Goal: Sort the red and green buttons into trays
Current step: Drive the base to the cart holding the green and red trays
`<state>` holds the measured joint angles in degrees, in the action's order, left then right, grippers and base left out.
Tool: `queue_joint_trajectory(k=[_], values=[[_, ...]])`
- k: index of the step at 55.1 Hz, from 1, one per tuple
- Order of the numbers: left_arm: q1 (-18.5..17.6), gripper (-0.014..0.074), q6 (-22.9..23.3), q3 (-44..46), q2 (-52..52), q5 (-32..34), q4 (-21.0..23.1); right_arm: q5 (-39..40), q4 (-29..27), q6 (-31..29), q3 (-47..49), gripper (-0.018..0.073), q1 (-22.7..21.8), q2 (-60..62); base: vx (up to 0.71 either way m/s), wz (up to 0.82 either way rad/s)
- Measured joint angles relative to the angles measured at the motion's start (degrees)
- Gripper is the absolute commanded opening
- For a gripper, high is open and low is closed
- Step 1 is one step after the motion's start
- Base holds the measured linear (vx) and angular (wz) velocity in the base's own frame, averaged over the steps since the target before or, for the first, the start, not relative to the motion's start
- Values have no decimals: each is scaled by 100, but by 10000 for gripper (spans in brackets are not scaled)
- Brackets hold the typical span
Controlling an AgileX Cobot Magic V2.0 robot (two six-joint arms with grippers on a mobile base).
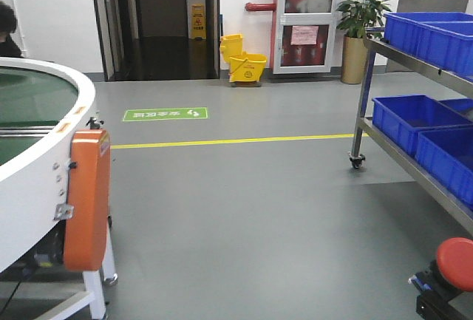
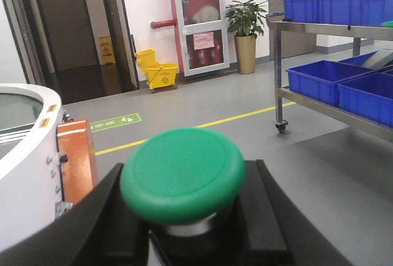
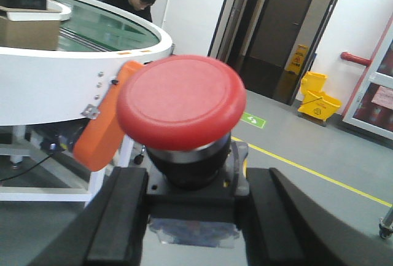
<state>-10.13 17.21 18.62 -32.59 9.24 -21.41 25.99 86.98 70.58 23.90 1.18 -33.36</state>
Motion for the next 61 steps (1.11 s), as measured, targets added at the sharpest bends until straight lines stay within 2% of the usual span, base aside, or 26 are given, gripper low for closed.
queue_joint_trajectory(k=[31, 61], values=[[0, -3, 0, 0, 0, 0, 0, 4, 0, 0, 0, -8, 0, 0, 54, -16], [0, -3, 0, 0, 0, 0, 0, 40, 0, 0, 0, -8, 0, 0, 59, -36]])
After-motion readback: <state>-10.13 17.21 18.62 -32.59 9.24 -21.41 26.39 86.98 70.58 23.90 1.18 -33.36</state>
